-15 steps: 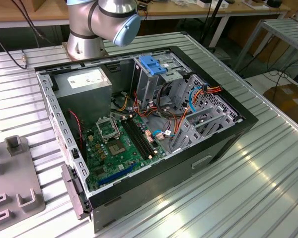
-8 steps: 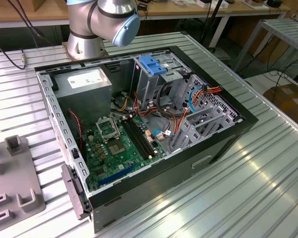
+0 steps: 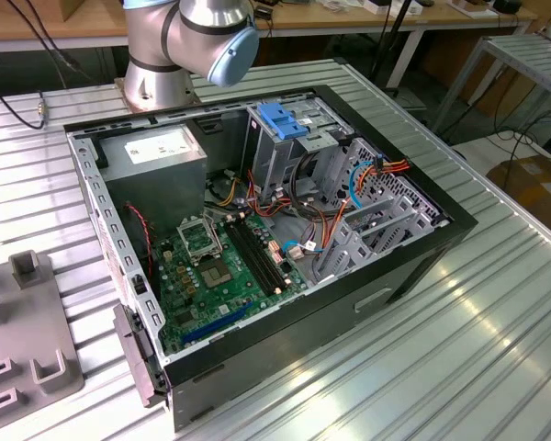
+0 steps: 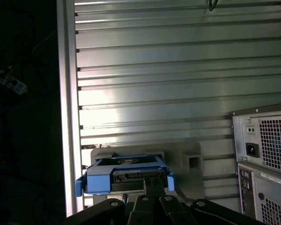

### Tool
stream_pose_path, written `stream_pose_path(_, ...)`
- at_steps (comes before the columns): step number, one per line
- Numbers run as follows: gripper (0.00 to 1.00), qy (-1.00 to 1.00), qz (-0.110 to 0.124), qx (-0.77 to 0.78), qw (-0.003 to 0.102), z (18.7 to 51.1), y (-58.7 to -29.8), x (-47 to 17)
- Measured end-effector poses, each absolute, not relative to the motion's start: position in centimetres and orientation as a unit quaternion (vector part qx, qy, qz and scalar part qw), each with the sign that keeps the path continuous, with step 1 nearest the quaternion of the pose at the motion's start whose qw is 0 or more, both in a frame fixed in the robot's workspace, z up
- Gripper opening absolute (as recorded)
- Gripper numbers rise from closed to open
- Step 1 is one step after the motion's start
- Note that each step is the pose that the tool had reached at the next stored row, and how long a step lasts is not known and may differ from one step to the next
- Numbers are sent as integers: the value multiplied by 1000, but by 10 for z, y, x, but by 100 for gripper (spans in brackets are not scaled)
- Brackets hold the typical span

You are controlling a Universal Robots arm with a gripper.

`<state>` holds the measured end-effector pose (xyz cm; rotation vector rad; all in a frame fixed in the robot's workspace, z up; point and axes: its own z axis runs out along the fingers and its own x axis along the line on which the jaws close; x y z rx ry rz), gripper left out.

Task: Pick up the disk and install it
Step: 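Reach for the disk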

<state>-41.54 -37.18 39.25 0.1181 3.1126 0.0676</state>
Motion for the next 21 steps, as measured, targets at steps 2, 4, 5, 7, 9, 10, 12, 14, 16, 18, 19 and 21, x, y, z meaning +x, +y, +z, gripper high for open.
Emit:
stream_pose_path(2,10,999,22,38,13,392,-372,-415)
stream_pose_path(4,10,999,16,38,13,392,-372,-416)
stream_pose_path(5,10,999,7,38,14,393,-372,-416)
stream_pose_path(7,10,999,-10,38,14,392,-372,-416)
stream_pose_path(9,10,999,-18,37,15,392,-372,-416)
stream_pose_path(10,10,999,-18,37,15,392,-372,-418)
stream_pose_path(12,10,999,-18,37,15,392,-372,-429)
stream_pose_path(14,10,999,-18,37,15,391,-372,-437)
stream_pose_path(16,10,999,-18,37,15,391,-372,-447)
stream_pose_path(18,10,999,-18,37,15,391,-372,-456)
stream_pose_path(19,10,999,-18,37,15,391,-372,-458)
stream_pose_path(21,10,999,-18,37,15,391,-372,-458)
